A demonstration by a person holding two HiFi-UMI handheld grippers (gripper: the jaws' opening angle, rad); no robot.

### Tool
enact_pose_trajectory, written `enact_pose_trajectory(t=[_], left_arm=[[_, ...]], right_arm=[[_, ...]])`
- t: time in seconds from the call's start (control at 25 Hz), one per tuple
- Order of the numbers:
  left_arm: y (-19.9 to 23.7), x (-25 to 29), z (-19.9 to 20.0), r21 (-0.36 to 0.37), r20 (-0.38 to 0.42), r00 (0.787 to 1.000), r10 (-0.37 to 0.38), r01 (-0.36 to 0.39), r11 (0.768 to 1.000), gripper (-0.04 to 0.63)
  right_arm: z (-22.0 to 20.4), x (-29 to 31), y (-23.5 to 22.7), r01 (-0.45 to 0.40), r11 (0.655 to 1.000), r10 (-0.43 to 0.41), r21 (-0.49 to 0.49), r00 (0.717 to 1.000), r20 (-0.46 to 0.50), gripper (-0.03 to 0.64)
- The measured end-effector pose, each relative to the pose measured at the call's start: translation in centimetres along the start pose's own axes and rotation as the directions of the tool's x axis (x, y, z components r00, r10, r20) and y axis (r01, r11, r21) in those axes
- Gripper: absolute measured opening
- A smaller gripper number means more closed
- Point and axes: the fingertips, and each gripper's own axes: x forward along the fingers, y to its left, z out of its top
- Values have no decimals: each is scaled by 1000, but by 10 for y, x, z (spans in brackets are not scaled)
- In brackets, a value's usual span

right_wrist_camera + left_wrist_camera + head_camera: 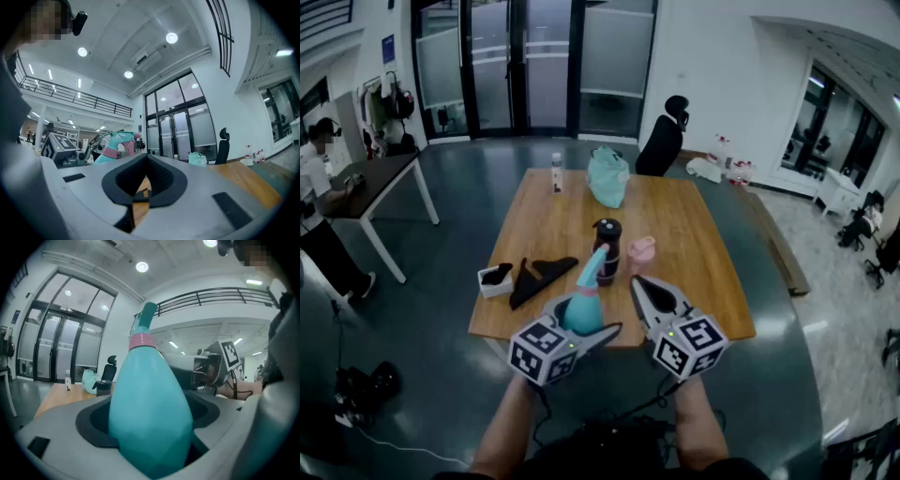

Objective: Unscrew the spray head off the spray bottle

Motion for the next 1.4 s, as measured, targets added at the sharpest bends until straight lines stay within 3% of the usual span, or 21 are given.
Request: enact_pose_trajectory(t=[0.2,0.76,0.96,1.2,1.28,1.4], left_arm=[[0,-1,-5,6,-4,1000,-3,3,1000,426],[2,1,-7,19,-18,1000,-17,17,1000,428],[-1,0,-2,26,-20,1000,-24,24,999,428],[1,3,4,80,-16,1000,-10,11,997,428],[-1,3,5,92,-15,1000,-8,9,996,428],[0,1,7,105,-16,1000,0,1,994,428]], right_arm=[[-4,2,2,37,997,-38,-63,999,-22,9],[-3,3,6,24,998,-25,-57,1000,-12,9],[11,-2,23,-68,997,68,-22,997,32,9],[22,3,49,-218,973,212,73,974,79,17],[21,4,55,-248,964,241,94,967,78,75],[18,7,63,-264,958,259,108,964,63,112]])
